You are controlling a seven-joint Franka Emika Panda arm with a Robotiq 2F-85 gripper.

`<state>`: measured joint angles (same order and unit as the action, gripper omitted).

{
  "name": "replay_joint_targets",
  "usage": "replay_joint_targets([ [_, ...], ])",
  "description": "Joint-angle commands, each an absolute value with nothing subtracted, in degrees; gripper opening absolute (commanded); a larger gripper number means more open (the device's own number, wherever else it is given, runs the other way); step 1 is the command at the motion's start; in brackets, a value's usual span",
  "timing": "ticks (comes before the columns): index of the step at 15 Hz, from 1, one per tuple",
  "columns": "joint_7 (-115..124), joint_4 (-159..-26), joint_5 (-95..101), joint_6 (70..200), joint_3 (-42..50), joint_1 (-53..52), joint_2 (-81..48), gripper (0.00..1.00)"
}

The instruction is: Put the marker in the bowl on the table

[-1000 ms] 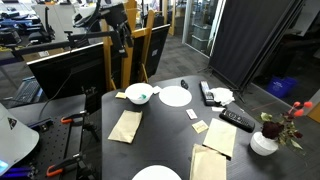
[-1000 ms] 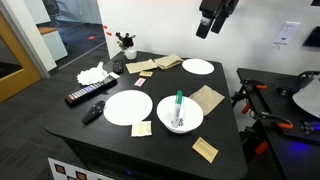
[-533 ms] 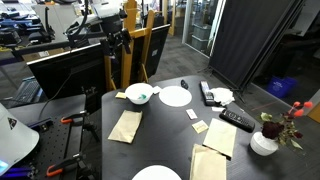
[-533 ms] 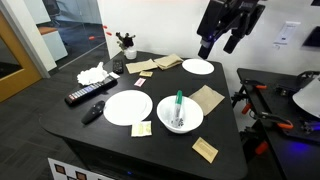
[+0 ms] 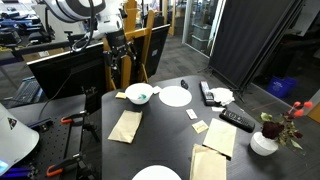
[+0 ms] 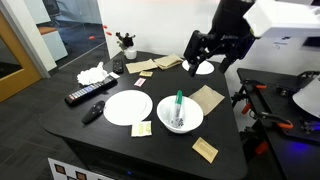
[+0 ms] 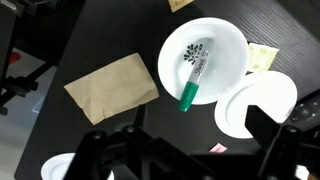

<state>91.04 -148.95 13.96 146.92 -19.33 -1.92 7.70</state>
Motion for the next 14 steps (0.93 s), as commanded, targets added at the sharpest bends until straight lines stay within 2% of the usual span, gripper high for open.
replay_joint_targets([
  [1,101.9,-146.43,21.05,147.43,-18.52,-2.79,3.14,1.0],
  [5,112.12,-144.55,28.28,147.36,-17.01,-5.11,-0.62,1.0],
  [14,113.3,-144.12,28.48,145.37,-14.65,-7.66,-1.33,1.0],
])
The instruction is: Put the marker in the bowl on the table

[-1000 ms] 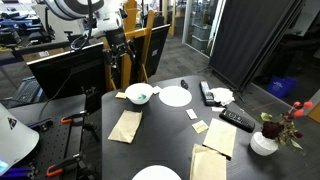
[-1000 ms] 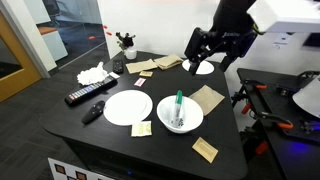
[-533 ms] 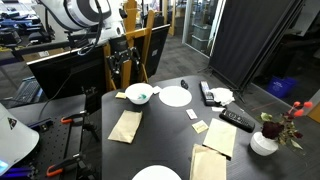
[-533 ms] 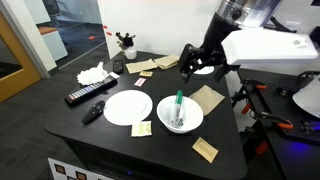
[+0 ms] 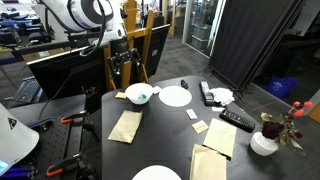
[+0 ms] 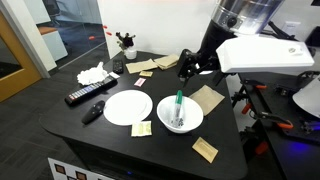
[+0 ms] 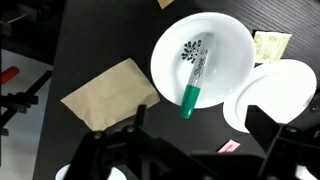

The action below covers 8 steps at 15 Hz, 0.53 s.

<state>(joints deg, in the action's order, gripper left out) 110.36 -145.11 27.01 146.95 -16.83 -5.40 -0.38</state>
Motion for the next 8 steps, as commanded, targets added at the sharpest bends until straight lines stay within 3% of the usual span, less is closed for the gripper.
replay_joint_targets([
  [1,114.52,-143.77,29.0,144.66,-14.27,-8.12,-1.67,1.0],
  [8,123.64,-141.49,32.86,141.38,-12.7,-11.32,-5.12,1.0],
])
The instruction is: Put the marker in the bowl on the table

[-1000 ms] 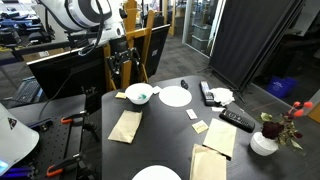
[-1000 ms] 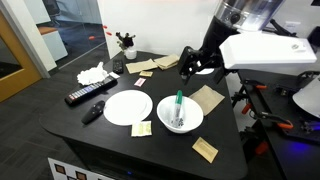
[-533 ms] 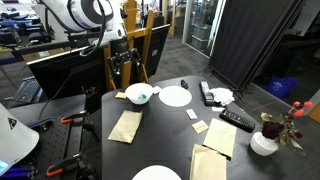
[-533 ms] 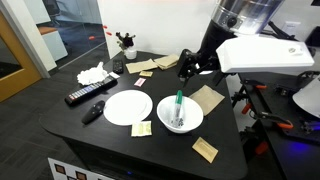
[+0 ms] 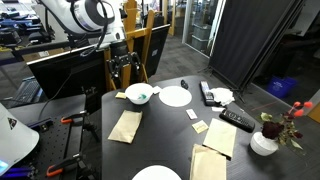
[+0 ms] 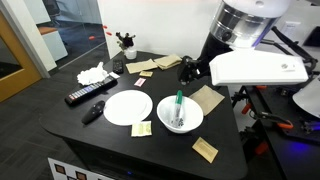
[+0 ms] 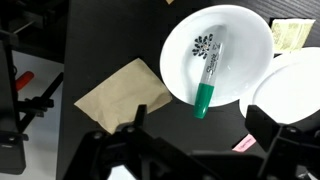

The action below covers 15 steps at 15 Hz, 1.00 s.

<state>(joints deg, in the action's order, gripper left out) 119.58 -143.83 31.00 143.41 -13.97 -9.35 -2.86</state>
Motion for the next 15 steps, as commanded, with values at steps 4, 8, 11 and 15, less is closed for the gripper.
replay_joint_targets([
  [4,127.15,-139.73,37.06,142.69,-10.95,-12.58,-8.31,1.0],
  [8,129.16,-137.41,39.94,142.57,-8.94,-13.51,-11.67,1.0],
  [11,128.81,-135.42,39.52,142.27,-7.82,-14.47,-14.19,0.9],
  [15,128.38,-133.18,39.1,142.13,-6.62,-15.89,-16.62,0.82],
])
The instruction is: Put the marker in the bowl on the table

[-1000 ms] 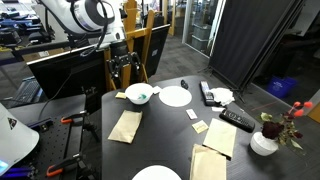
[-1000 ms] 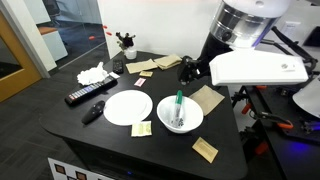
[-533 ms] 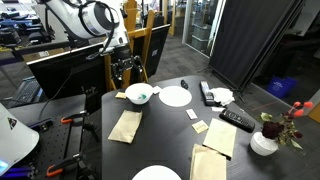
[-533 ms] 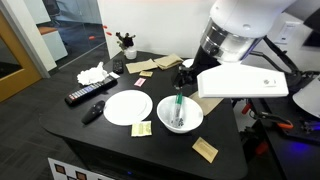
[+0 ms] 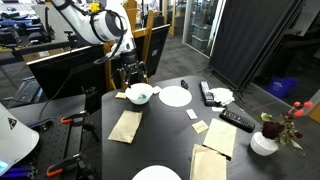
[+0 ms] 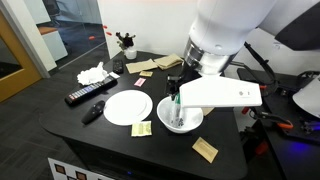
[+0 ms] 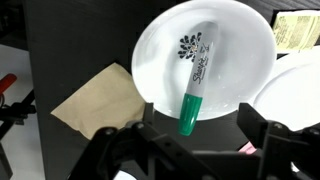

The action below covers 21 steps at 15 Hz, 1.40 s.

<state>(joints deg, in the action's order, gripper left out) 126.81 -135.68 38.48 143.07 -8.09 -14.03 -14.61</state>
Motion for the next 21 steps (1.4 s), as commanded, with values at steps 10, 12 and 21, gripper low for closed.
replay_joint_targets([
  [10,128.22,-130.97,37.85,142.23,-4.52,-17.98,-20.95,0.82],
  [12,128.23,-130.72,37.69,142.3,-4.09,-18.21,-21.79,0.82],
  [21,128.22,-128.67,37.09,142.46,-2.77,-19.05,-25.13,0.82],
])
